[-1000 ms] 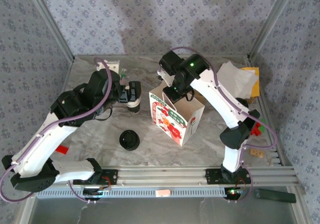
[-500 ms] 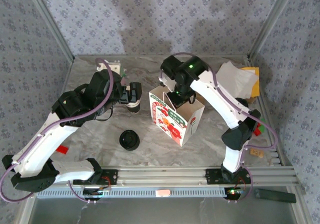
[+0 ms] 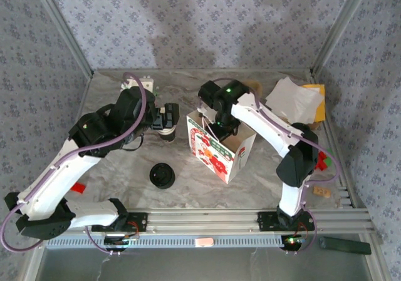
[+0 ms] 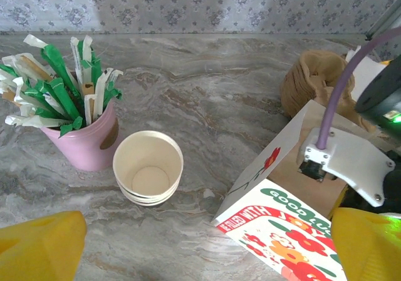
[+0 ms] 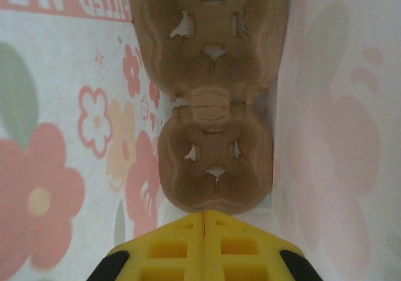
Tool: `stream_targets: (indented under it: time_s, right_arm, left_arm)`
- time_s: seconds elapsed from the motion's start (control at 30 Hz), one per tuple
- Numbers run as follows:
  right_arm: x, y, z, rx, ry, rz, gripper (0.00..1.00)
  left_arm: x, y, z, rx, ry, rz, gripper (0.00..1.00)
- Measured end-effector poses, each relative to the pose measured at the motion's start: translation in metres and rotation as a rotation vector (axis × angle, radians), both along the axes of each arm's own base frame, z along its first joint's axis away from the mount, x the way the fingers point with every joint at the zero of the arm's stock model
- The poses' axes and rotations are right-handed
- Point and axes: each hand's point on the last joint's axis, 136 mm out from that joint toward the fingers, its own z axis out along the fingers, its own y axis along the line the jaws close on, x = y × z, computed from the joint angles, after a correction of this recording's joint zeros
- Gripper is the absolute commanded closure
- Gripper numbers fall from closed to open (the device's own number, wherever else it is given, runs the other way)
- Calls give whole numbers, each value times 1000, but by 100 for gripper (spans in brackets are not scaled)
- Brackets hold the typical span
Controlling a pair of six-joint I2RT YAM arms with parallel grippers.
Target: Pack the takeout coffee
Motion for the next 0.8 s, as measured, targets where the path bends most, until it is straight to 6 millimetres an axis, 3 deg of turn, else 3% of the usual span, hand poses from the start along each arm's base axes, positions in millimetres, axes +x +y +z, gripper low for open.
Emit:
stream_targets:
  time_s: [0.37,0.8]
  right_arm:
    - [12,8,-34,-4,3,13,100]
    - [9,5,-70,-23,22,28,100]
  left_arm:
    - [1,-1,-2,4,4,0,0]
    - [3,-4,-6,16,13,0,0]
